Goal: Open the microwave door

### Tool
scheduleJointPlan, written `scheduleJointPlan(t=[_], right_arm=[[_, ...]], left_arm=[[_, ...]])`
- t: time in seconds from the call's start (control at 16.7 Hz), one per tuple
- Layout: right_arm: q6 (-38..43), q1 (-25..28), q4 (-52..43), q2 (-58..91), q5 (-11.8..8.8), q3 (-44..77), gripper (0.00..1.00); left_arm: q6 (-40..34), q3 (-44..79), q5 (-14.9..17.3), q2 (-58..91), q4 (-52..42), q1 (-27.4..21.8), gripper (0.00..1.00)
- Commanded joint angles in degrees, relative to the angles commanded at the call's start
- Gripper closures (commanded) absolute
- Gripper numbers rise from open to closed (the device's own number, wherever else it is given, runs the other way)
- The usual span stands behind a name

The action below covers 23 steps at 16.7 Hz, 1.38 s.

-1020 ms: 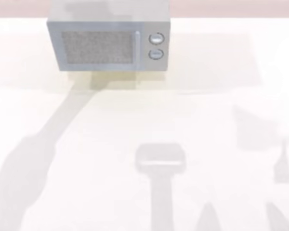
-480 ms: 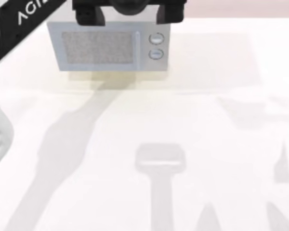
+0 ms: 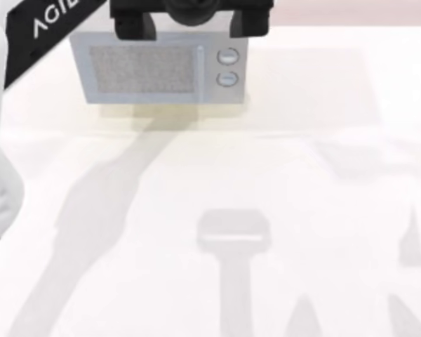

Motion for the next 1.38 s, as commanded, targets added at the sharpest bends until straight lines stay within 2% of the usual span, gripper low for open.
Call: scheduleJointPlan(t=[0.3, 0.6, 1.38], right_arm=[[0.0, 0.0, 0.0, 0.0, 0.0, 0.0, 0.0], [0.0, 0.0, 0.0, 0.0, 0.0, 0.0, 0.0], [0.0, 0.0, 0.0, 0.0, 0.0, 0.0, 0.0]], left_arm=[[1.8, -5.0, 0.9, 3.7, 9.6, 1.9, 0.0], [2.2, -5.9, 1.0, 4.4, 11.0, 2.3, 0.0], [2.2, -5.9, 1.0, 4.4, 11.0, 2.3, 0.98]])
